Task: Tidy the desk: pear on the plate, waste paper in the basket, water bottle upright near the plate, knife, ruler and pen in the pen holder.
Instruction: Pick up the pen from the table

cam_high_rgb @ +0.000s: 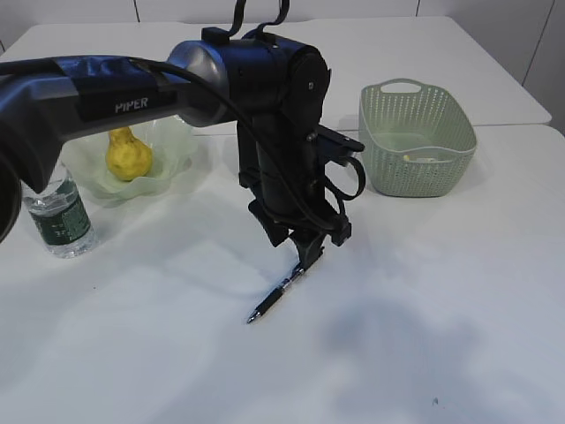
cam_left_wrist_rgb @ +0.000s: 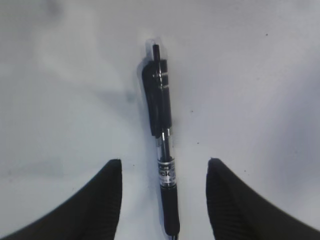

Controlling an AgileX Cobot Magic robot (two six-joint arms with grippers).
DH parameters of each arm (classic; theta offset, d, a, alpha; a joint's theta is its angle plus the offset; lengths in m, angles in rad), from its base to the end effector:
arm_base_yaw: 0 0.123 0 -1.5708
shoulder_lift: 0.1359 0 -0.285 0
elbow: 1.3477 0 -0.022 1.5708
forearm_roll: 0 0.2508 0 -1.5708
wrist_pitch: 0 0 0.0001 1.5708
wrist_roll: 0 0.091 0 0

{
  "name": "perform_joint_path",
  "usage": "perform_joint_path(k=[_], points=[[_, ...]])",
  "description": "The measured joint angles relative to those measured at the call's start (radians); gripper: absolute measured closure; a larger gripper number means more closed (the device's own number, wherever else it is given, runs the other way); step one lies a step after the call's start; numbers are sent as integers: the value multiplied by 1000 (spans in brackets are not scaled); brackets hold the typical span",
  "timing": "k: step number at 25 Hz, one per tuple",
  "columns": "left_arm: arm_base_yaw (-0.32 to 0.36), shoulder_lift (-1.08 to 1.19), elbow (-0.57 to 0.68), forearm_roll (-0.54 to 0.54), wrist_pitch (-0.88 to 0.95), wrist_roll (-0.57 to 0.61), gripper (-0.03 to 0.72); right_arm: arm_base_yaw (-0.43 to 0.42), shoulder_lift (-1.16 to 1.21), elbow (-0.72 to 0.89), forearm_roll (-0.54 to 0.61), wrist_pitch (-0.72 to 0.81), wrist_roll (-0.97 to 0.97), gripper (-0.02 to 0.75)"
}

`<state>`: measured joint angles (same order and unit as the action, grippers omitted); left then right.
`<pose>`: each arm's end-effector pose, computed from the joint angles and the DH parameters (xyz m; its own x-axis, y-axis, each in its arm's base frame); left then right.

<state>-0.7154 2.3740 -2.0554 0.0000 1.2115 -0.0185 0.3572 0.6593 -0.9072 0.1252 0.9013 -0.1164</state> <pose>0.3704 -0.3218 0.1649 -0.7607 0.6365 -0.1275 0.6420 0.7667 -0.0024 0.0968 0.0456 0.3814 -0.4828 -0.2210 -0.8474 -0.4445 0.8956 0.0196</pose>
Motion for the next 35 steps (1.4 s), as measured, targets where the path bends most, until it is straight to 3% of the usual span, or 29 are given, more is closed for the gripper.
perform_joint_path(k=[35], points=[[0, 68, 0, -6, -103, 8, 314, 0, 0, 0, 10, 1, 0, 438]])
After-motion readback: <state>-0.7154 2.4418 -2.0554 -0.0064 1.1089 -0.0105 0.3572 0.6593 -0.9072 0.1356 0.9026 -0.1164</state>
